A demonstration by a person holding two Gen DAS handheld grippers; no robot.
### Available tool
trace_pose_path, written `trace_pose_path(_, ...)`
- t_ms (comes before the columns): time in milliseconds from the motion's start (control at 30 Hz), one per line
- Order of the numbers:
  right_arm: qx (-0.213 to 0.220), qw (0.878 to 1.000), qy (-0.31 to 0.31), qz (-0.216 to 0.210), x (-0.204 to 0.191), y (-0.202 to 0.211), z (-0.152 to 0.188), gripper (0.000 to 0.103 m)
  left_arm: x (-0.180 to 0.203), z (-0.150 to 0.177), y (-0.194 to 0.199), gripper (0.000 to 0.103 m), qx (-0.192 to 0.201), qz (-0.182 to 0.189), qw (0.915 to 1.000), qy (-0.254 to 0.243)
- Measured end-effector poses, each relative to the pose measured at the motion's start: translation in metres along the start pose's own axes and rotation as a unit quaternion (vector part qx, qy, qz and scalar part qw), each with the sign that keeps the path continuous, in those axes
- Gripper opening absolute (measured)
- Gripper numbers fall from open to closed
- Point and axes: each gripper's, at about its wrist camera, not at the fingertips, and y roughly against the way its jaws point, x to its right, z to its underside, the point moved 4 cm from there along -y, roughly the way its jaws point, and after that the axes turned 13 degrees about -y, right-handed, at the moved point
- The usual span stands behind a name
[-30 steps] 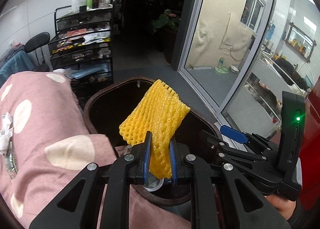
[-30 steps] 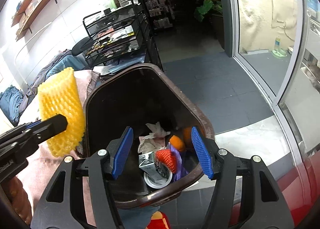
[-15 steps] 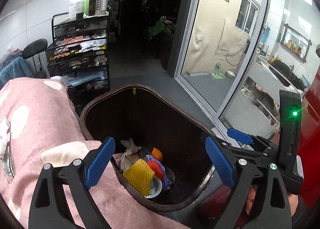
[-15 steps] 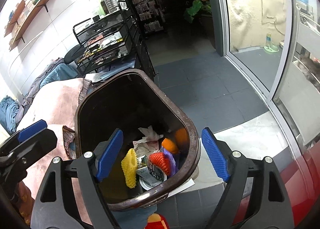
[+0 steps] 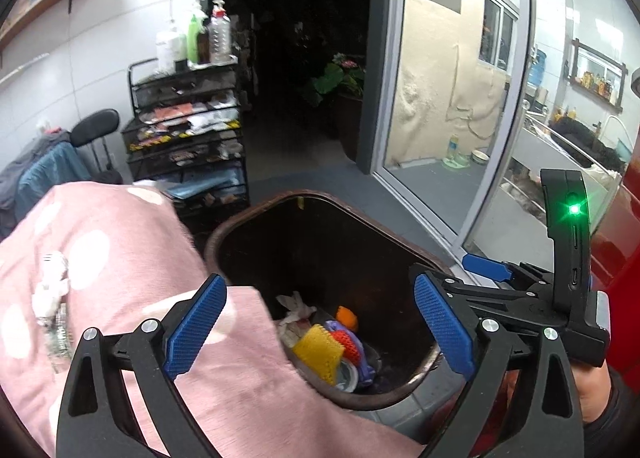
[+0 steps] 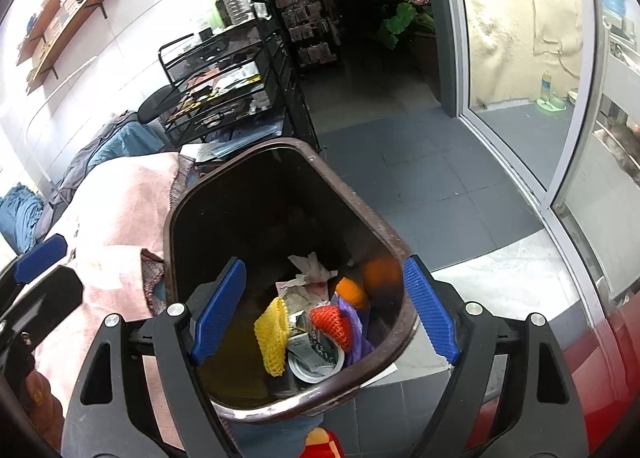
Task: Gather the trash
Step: 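Move both tools back over the remaining trash on the bedspread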
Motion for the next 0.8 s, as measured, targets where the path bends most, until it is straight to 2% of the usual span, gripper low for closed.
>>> trace_pose_path(233,-0.008,0.999,0.024,-0.021,-0.024,-0.001,0.006,0.081,-0.025,0.009,0.021,0.097,0.008,-0.043,0.9989,0.018)
trace_pose_path(467,-0.020,0.997,0.054,-0.047,-0.058,-0.004,0.017,0.082,-0.058,0.028,0.035,0.097,-0.007,-0.076,0.9959,0.048)
trace_pose_path(600,-0.027,0.995,0.073,-0.065,-0.082,-0.005,0.026,0.082,-0.082,0.041,0.039,0.097,-0.025,-0.098,0.9926,0.067)
trace_pose_path(733,-0.033,0.992,0.088,-0.081,-0.099,-0.005,0.033,0.082,-0.113,0.057,0.039,0.097,-0.053,-0.098,0.9893,0.094)
trace_pose_path(800,-0.036,0.991,0.097,-0.088,-0.109,-0.005,0.036,0.082,-0.128,0.063,0.041,0.097,-0.060,-0.111,0.9874,0.095)
